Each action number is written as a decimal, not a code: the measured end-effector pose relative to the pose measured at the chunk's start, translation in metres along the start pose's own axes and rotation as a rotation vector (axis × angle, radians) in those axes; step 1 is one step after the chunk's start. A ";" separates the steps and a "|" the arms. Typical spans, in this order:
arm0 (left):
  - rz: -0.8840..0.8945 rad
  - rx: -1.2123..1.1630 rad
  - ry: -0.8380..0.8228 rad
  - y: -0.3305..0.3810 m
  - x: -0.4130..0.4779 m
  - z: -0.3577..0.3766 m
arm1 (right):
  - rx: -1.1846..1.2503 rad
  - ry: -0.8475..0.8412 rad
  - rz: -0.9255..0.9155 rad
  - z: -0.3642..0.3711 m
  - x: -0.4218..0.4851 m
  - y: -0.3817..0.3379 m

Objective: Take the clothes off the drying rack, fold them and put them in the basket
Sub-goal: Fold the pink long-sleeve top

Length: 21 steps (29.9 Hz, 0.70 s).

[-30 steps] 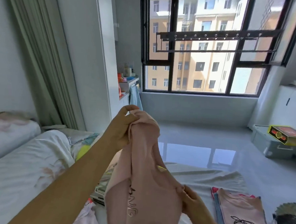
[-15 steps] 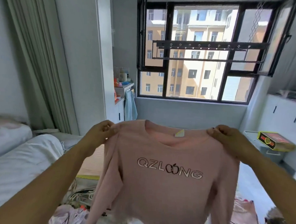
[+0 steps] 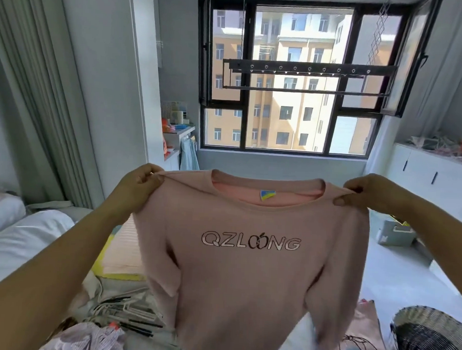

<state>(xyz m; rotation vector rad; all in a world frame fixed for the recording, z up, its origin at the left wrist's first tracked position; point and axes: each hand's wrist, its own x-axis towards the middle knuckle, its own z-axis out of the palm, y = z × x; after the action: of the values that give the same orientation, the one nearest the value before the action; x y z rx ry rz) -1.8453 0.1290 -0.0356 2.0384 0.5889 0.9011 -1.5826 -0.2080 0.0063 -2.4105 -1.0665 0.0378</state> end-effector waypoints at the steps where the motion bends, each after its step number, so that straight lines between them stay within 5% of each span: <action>1: 0.009 0.003 -0.018 0.003 0.001 0.000 | 0.134 0.057 -0.018 -0.001 0.000 -0.001; 6: 0.011 -0.042 0.029 0.003 0.003 0.006 | 0.494 0.250 0.002 0.028 0.003 -0.001; 14: -0.089 -0.241 0.231 -0.009 0.013 -0.002 | 0.258 0.391 -0.152 0.027 0.010 -0.023; 18: -0.022 0.094 0.150 -0.008 0.009 0.001 | 0.058 0.323 -0.100 0.028 0.018 -0.019; 21: -0.123 -0.119 0.138 -0.015 0.010 -0.004 | 0.171 0.335 -0.067 0.033 0.015 -0.016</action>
<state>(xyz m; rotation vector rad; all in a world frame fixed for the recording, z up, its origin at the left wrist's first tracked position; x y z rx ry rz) -1.8431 0.1461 -0.0425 1.8240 0.7108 0.9845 -1.5903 -0.1741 -0.0131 -2.1316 -0.9446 -0.2767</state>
